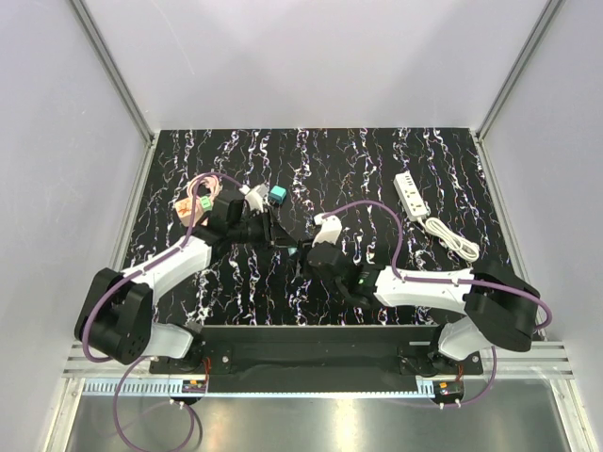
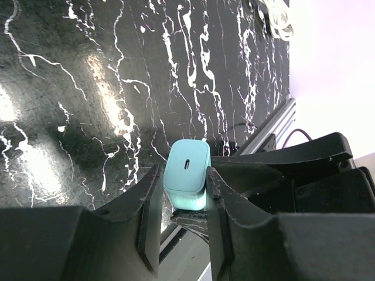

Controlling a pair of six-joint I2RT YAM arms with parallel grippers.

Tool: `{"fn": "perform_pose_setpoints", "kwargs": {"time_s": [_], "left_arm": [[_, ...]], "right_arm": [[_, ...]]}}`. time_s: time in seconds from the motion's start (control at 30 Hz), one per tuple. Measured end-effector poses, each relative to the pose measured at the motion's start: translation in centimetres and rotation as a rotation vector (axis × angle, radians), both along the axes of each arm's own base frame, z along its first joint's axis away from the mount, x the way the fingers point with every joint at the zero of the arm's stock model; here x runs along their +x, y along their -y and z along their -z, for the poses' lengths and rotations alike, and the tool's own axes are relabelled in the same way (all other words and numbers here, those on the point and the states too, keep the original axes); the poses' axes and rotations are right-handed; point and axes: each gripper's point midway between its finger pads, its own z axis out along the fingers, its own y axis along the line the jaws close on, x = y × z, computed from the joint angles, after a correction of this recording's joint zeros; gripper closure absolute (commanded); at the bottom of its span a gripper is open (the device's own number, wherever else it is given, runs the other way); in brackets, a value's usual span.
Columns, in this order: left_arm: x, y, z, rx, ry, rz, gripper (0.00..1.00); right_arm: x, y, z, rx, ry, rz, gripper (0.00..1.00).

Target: Insert the plug

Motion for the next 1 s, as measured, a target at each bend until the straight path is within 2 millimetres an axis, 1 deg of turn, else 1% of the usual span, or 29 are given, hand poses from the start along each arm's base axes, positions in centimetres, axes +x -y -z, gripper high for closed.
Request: {"fn": "perform_pose_setpoints", "kwargs": {"time_s": [0.03, 0.1, 0.13, 0.17, 0.3, 0.47, 0.53, 0.6, 0.7, 0.77, 0.83, 0.87, 0.93, 1.0], "left_arm": [[-0.1, 0.1, 0.0, -0.006, -0.001, 0.008, 1.00], [-0.4, 0.3, -0.1, -0.025, -0.004, 0.030, 1.00], [-0.7, 0.5, -0.2, -0.039, -0.005, 0.049, 1.00], [-1.0, 0.7, -0.5, -0.051, -0.001, 0.068, 1.00], [-2.0, 1.2, -1.2, -0.092, 0.033, 0.160, 1.00], [-3.6, 1.7, -1.9, -0.132, 0.055, 0.266, 1.00], [-4.5, 2.2, -1.9, -0.130, 0.060, 0.311, 1.00], [-5.8, 2.9, -2.0, -0.118, 0.073, 0.379, 1.00], [-7.4, 3.7, -2.6, -0.104, 0.096, 0.467, 1.00], [-8.1, 3.9, -2.8, -0.095, 0.110, 0.502, 1.00], [-8.6, 3.6, -2.8, -0.085, 0.116, 0.517, 1.00], [-8.9, 3.4, -2.9, -0.082, 0.120, 0.528, 1.00], [-9.5, 3.2, -3.3, -0.081, 0.138, 0.547, 1.00], [-10.6, 3.1, -3.9, -0.087, 0.170, 0.586, 1.00]], "right_arm": [[-0.1, 0.0, 0.1, -0.003, 0.000, -0.005, 0.37], [-0.5, -0.1, 0.0, 0.000, -0.007, -0.036, 0.24], [-0.9, -0.3, -0.1, 0.005, -0.011, -0.065, 0.10], [-1.3, -0.5, -0.2, 0.010, -0.016, -0.092, 0.08], [-3.5, -0.2, -1.3, 0.038, -0.032, -0.209, 0.08], [-6.3, 1.4, -2.4, 0.014, -0.065, -0.351, 0.11], [-7.9, 2.0, -2.8, 0.004, -0.093, -0.433, 0.11], [-9.9, 2.5, -3.4, 0.004, -0.120, -0.531, 0.13], [-12.2, 3.2, -4.6, 0.005, -0.153, -0.632, 0.14], [-13.4, 3.7, -5.8, 0.008, -0.165, -0.684, 0.15], [-14.3, 4.1, -7.2, 0.021, -0.167, -0.725, 0.18], [-14.9, 4.3, -8.1, 0.033, -0.168, -0.751, 0.23], [-15.8, 4.5, -9.6, 0.054, -0.169, -0.793, 0.27], [-16.7, 4.8, -10.6, 0.072, -0.176, -0.831, 0.32]]}}
